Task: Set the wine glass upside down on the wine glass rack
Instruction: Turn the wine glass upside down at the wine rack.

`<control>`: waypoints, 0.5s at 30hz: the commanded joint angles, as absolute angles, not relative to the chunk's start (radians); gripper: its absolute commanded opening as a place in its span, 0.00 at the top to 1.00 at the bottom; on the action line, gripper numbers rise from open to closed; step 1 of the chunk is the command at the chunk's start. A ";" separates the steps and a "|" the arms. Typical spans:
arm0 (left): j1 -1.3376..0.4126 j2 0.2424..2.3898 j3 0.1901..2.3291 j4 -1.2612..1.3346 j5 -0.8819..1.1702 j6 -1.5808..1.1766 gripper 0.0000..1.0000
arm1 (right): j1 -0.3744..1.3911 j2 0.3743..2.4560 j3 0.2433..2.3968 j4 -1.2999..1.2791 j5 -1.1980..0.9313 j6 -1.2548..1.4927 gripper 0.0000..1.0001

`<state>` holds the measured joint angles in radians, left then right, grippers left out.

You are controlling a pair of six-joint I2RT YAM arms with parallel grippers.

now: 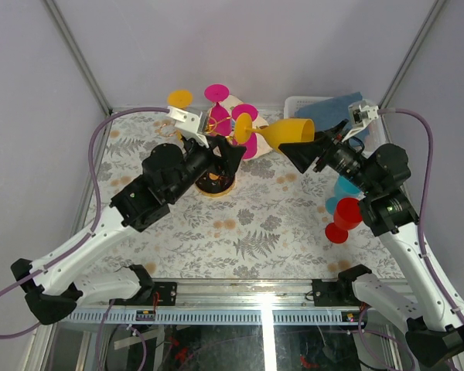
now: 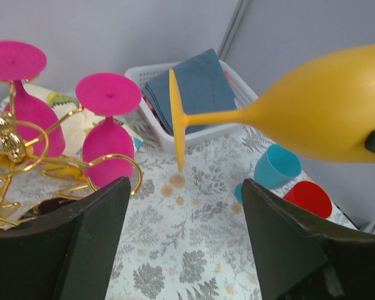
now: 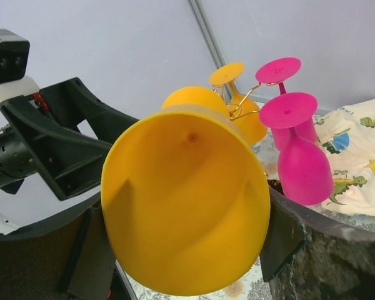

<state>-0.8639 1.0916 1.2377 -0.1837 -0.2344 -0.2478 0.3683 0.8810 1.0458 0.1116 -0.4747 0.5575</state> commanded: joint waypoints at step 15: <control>-0.900 1.161 1.199 0.072 -0.378 -0.161 0.72 | 0.372 0.849 1.016 0.233 -0.532 0.629 0.23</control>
<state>-0.8921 1.1690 1.2137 -0.0200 -0.3340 -0.1844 0.3683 0.8696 1.0145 0.1520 -0.5159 0.6144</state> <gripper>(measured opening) 0.348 0.796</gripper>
